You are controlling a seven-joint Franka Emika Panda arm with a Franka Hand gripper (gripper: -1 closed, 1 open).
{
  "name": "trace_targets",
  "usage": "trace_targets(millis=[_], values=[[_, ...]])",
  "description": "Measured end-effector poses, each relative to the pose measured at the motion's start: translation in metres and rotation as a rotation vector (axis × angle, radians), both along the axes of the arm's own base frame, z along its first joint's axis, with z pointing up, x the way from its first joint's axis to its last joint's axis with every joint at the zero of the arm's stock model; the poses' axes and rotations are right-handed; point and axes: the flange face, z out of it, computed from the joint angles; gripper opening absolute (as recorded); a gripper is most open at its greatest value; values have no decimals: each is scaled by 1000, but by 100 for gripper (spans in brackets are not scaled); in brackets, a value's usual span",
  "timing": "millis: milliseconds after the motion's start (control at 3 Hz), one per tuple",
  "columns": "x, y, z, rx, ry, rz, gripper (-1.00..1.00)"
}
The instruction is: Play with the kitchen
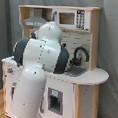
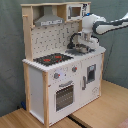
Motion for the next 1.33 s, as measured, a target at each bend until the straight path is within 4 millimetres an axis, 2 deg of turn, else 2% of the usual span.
trace_targets(millis=[667, 1333], values=[[16, -1, -15, 24, 16, 57, -100], [28, 5, -19, 37, 27, 74, -100]])
